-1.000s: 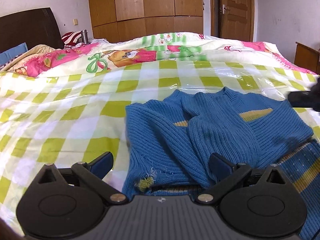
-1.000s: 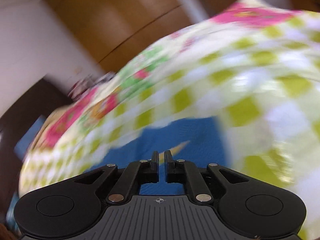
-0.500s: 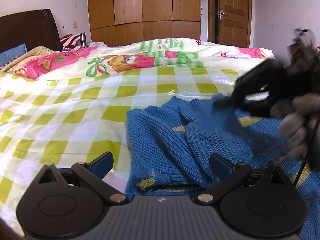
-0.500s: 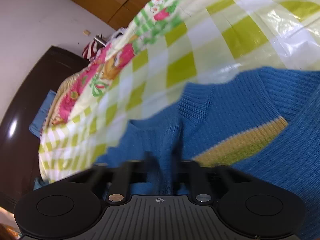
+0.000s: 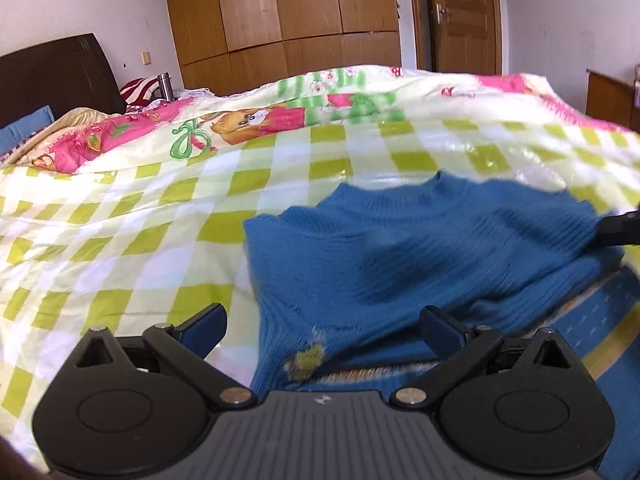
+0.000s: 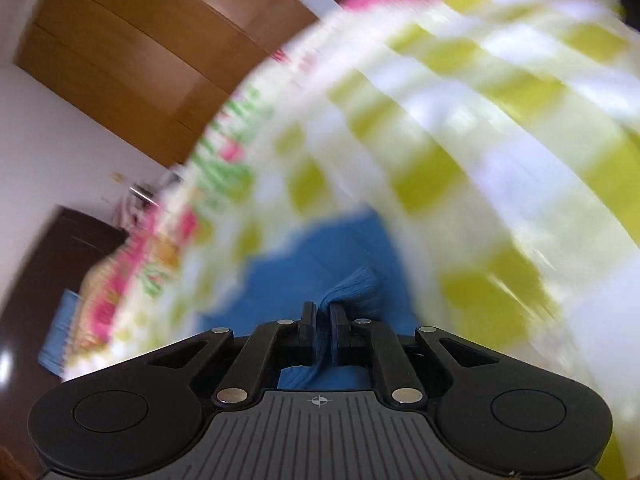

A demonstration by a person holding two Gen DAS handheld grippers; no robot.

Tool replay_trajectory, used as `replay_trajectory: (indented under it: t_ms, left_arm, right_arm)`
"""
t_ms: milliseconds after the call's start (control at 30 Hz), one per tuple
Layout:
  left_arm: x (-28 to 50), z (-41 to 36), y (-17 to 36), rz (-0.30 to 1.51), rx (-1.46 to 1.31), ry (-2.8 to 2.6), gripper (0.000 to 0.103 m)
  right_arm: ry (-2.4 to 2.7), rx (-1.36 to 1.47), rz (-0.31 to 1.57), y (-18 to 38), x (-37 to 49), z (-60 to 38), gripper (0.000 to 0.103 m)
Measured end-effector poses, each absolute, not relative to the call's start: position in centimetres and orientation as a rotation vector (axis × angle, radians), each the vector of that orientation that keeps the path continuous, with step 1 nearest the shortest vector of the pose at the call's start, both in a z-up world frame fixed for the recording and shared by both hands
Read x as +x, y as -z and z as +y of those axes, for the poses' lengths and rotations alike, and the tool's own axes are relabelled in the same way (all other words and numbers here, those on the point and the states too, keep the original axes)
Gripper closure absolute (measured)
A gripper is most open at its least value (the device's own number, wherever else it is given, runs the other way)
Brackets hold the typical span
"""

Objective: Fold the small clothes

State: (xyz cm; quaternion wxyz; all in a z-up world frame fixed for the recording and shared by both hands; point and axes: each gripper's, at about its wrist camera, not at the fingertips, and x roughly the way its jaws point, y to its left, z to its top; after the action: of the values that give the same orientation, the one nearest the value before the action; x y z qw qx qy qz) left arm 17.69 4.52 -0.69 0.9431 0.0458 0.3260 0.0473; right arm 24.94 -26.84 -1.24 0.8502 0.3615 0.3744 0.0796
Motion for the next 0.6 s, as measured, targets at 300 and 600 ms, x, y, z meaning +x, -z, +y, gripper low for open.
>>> replay_trajectory:
  t_ms: [300,600]
  left_arm:
    - [16.6,3.7,1.0,0.602,0.22,-0.085,0.0]
    - [17.1,3.6,1.9,0.64,0.236,-0.004,0.033]
  right_arm:
    - [-0.274,0.34,0.68,-2.8,20.9,-23.9,0.09]
    - [-0.537,-0.225,0.639,-1.8,20.4,-15.6,0.086]
